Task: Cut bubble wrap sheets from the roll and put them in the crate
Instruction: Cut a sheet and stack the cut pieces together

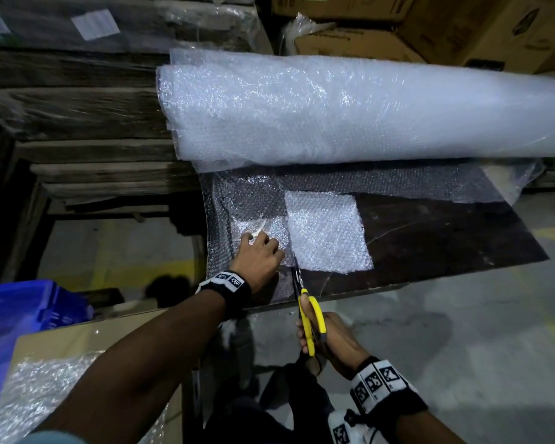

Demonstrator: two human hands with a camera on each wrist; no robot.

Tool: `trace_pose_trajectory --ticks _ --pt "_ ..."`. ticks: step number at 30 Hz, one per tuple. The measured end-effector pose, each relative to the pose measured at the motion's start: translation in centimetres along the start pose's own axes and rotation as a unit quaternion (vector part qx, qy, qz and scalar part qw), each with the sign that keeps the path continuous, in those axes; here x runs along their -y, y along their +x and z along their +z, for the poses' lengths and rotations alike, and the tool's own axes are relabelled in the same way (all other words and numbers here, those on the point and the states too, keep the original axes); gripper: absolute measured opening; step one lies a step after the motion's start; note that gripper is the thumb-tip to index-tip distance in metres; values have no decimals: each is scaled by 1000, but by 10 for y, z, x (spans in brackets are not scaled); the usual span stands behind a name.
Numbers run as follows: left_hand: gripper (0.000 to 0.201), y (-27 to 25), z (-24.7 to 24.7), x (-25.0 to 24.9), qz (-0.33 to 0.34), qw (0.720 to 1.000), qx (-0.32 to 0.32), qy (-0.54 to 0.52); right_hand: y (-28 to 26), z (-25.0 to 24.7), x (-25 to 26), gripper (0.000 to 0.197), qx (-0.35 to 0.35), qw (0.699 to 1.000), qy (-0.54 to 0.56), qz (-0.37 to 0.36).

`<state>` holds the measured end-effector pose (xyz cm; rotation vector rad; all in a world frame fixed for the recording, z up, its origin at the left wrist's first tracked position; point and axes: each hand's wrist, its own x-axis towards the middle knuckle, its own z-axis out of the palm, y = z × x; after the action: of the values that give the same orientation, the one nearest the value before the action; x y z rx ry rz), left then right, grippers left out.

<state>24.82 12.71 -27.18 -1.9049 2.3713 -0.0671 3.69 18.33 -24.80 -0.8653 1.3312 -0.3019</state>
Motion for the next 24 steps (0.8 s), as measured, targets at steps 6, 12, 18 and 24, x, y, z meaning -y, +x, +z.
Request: trace_pose_trajectory --ticks 6,12,18,24 --pt "28 -1 2 -3 -9 1000 22 -7 8 5 -5 62 -42 998 -35 -16" --pt "30 -2 6 -3 -31 999 37 -24 12 1 -2 59 -49 996 -68 -16" --pt "35 -3 5 -5 -37 998 43 -27 13 -6 -1 72 -35 996 -84 -16" --pt "30 -1 1 -8 -38 998 47 8 16 -6 3 75 -31 995 -96 -9"
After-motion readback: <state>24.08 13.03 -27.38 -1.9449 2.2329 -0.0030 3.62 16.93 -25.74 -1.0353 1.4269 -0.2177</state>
